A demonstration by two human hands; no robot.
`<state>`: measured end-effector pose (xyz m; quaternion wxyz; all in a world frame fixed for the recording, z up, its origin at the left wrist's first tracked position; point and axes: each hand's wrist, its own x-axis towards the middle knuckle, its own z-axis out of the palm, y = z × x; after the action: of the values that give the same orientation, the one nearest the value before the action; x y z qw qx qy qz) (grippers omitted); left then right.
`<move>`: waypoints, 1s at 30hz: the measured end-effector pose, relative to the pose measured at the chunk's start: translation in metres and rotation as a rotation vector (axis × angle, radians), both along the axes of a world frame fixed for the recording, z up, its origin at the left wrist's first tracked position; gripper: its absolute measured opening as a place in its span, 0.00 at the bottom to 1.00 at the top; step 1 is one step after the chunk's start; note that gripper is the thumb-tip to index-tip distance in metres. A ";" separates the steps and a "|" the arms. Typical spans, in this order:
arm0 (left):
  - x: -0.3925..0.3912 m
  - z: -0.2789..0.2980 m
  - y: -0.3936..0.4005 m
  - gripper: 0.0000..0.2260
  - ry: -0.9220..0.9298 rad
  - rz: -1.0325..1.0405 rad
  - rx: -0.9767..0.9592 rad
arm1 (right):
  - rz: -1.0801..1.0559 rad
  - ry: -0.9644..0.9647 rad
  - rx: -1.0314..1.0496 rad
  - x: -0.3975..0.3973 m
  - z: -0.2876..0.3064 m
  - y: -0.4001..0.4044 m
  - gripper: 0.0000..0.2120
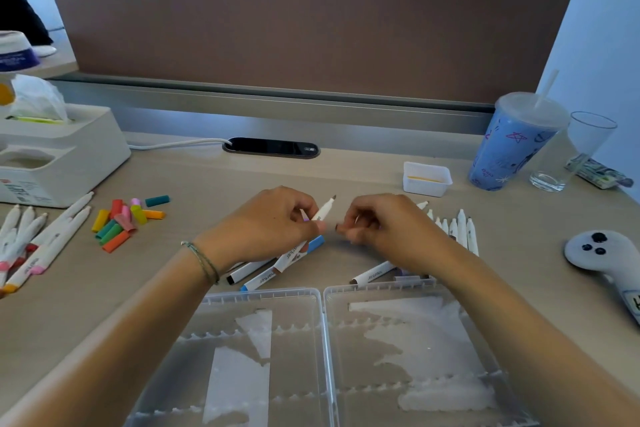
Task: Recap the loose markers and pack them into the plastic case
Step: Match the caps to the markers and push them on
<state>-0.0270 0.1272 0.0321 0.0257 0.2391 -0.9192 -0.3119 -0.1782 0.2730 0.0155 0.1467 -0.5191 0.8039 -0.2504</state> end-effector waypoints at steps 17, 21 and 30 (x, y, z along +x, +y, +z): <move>-0.001 0.001 0.008 0.09 0.013 -0.082 0.027 | -0.087 -0.364 -0.324 -0.008 0.014 0.006 0.09; -0.002 -0.001 0.011 0.10 0.061 -0.068 0.020 | -0.090 -0.341 -0.315 -0.007 0.016 0.005 0.08; -0.008 -0.004 0.021 0.08 0.202 0.025 0.001 | -0.217 -0.390 -0.608 0.005 0.009 0.001 0.04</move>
<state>-0.0351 0.1483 0.0282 0.1223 0.2178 -0.9087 -0.3345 -0.1736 0.2736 0.0244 0.1088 -0.3936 0.7001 -0.5858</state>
